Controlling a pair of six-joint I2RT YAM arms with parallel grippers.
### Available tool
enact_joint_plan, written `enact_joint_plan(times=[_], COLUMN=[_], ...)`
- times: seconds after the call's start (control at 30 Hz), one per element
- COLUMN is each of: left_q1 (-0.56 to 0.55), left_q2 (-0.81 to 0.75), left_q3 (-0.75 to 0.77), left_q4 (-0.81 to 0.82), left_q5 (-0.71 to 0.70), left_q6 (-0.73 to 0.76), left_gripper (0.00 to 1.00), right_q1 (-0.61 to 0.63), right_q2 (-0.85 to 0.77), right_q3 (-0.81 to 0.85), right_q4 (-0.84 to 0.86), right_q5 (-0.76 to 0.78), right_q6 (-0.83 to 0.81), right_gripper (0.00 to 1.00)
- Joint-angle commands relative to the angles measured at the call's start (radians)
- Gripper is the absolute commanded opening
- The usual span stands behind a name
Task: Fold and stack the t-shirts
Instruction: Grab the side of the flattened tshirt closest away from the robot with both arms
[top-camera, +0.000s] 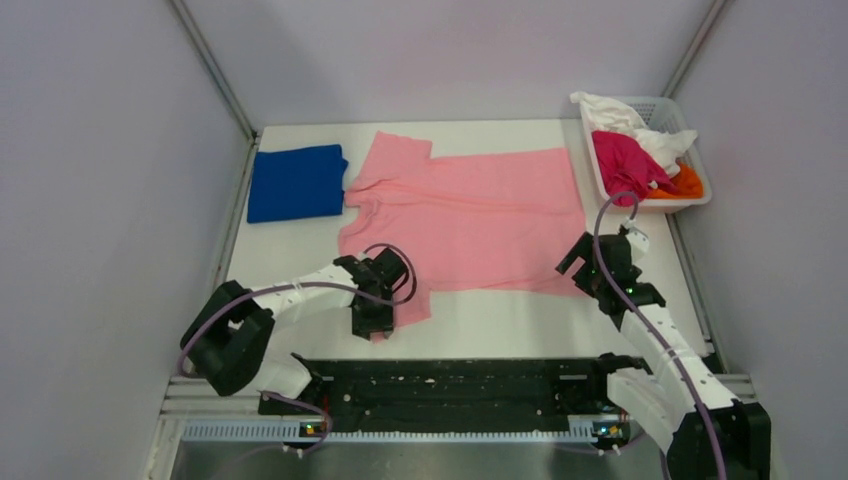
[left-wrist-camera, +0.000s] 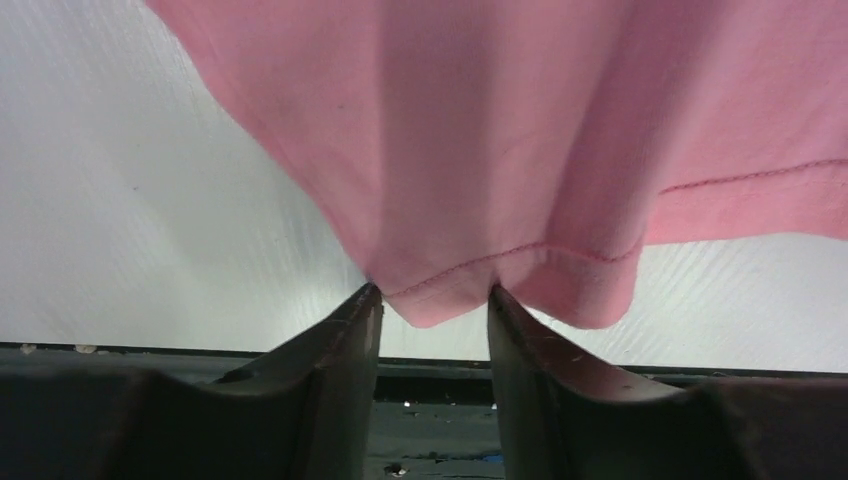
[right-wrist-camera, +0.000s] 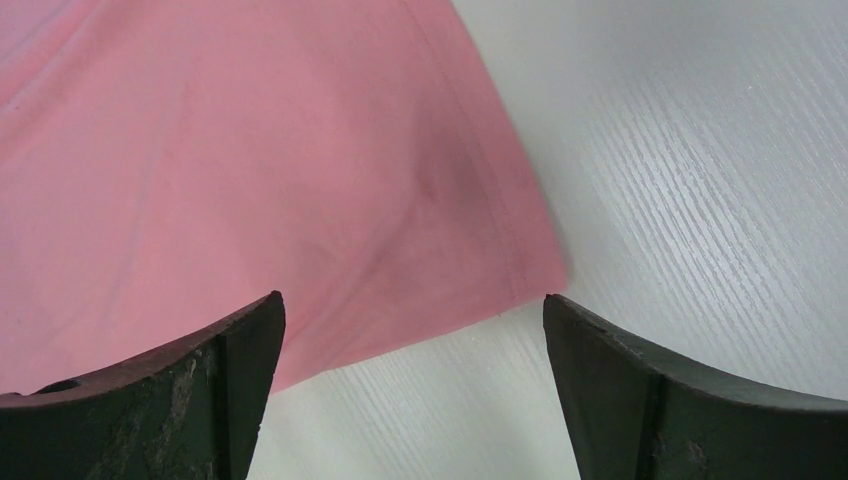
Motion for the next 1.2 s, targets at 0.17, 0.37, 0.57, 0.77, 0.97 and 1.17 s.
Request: enact_joint_plan(times=[0.17,0.37,0.57,0.77,0.97,1.17], left_q1=[-0.009,-0.01,-0.01,-0.01,-0.01,-0.026], left_q2=[0.14,0.113,0.07,0.031,-0.016,-0.111], left_q3=[0.073,0.071,0.062,0.05,0.046,0.013], left_q4=[0.034,0.026,0.011,0.003,-0.027,-0.122], left_q5=[-0.071,-0.079,-0.054,-0.033,-0.008,0.033], left_q6=[-0.009,0.021,0.033,0.026,0.014,-0.013], left_gripper=[0.0,0.0,0.0,0.0,0.0,0.0], right_q1=[-0.025,-0.026,-0.026,-0.026,-0.026,-0.027], right_q2=[0.039,0.036,0.129,0.251,0.172,-0.01], right_q3=[0.035,-0.064,-0.12,-0.113,-0.121,-0.069], right_q4=[-0.088,-0.045,0.115,0.201,0.16,-0.081], right_q5=[0.103,0.074,0.04,0.005,0.005,0.033], right_q6=[0.047,0.136,0.151,0.147,0.145,0.141], right_gripper=[0.95,0.79,0.63,0.43,0.0,0.0])
